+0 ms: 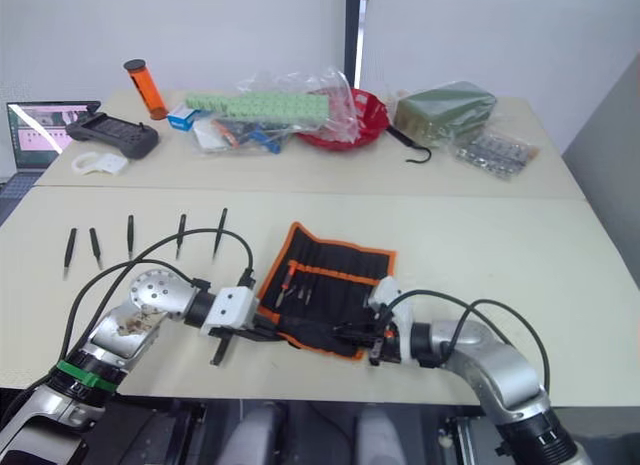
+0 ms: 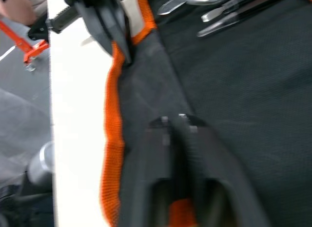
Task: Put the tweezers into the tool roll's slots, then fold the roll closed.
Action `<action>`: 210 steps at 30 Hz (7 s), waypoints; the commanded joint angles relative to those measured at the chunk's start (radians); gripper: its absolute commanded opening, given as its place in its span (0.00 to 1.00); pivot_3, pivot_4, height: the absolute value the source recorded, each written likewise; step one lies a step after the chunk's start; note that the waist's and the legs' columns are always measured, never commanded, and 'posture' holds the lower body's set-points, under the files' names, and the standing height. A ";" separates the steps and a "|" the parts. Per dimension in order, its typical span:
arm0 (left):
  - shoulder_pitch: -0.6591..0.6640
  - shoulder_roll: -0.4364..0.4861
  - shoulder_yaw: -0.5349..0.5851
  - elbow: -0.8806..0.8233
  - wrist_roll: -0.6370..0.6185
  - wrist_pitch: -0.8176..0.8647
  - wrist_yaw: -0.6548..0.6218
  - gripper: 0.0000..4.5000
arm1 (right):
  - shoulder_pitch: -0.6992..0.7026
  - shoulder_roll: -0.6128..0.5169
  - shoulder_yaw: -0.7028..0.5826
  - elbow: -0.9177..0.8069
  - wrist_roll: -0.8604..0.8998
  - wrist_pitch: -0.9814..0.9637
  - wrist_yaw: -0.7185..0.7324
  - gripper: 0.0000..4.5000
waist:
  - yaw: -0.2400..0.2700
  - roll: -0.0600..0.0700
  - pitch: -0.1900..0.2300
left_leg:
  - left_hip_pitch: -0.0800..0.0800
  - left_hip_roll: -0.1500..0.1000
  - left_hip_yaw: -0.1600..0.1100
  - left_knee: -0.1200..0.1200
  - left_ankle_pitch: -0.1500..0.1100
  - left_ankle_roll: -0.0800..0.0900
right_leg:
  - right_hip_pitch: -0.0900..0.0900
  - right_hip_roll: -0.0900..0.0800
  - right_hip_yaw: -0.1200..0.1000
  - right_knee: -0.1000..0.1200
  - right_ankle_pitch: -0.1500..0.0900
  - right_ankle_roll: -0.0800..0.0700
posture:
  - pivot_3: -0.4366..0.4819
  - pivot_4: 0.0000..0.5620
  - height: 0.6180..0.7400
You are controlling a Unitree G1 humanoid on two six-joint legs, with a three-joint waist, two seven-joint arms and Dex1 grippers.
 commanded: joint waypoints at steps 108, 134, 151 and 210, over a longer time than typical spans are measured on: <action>0.170 -0.118 0.044 -0.148 -0.035 0.210 0.384 0.01 | 0.048 -0.144 -0.062 0.004 -0.047 -0.083 0.191 0.00 | 0.029 -0.004 -0.009 | 0.010 0.000 0.001 -0.009 0.000 0.000 | 0.013 -0.002 0.000 -0.018 0.002 0.003 | 0.48 0.27 1.00; 0.193 -0.109 0.040 -0.162 0.004 0.200 0.403 0.01 | -0.015 -0.007 0.096 0.059 -0.038 0.007 0.209 0.00 | 0.030 -0.004 -0.010 | 0.011 0.000 0.001 -0.009 0.000 0.000 | 0.014 -0.002 0.000 -0.019 0.002 0.003 | 0.48 0.27 1.00; 0.068 -0.124 0.036 0.008 0.040 0.066 0.381 0.01 | -0.029 -0.013 0.065 -0.007 0.008 0.056 0.184 0.00 | 0.030 -0.004 -0.010 | 0.014 0.000 0.001 -0.009 0.000 0.000 | 0.017 -0.002 0.000 -0.019 -0.001 0.008 | 0.48 0.27 1.00; 0.746 -0.056 1.155 -0.161 -0.325 0.228 0.602 1.00 | -0.205 -0.157 -0.435 0.610 -0.097 -0.475 0.162 1.00 | 0.029 -0.004 -0.005 | 0.006 0.002 0.005 -0.009 0.000 0.000 | 0.009 -0.002 0.002 -0.021 0.005 0.000 | 0.48 0.27 1.00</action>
